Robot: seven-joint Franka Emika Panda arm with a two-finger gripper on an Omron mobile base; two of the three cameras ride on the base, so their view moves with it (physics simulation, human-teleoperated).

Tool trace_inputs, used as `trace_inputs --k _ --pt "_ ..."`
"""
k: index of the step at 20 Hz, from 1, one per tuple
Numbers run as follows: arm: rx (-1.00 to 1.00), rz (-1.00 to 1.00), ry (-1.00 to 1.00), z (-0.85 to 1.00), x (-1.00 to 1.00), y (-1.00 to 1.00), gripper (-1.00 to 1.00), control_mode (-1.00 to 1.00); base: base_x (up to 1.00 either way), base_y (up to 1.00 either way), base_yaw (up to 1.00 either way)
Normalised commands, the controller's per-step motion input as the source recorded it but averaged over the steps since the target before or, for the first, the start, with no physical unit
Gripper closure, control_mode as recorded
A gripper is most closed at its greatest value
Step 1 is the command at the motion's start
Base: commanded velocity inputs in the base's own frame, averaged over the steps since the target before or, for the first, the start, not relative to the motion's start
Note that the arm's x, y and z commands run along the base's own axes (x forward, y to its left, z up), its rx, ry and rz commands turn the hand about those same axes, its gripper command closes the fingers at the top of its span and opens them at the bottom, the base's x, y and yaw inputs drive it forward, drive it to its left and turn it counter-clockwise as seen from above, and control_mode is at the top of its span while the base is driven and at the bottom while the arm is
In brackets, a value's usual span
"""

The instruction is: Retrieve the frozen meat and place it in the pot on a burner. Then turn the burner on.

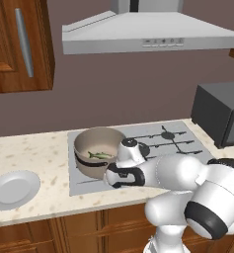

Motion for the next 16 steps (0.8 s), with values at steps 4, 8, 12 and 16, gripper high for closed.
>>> trace_inputs --k 4,8,12,16 --pt "0.04 0.0 -0.06 -0.28 -0.46 -0.03 1.0 -1.0 0.0 0.0 0.0" --pt "0.04 0.0 -0.1 -0.27 -0.55 -0.01 1.0 -1.0 0.0 0.0 0.0" --pt "0.03 0.0 -0.04 -0.3 -0.42 -0.01 1.0 -1.0 0.0 0.0 0.0" --pt "0.04 0.0 -0.05 -0.34 -0.06 -0.04 1.0 -1.0 0.0 0.0 0.0"
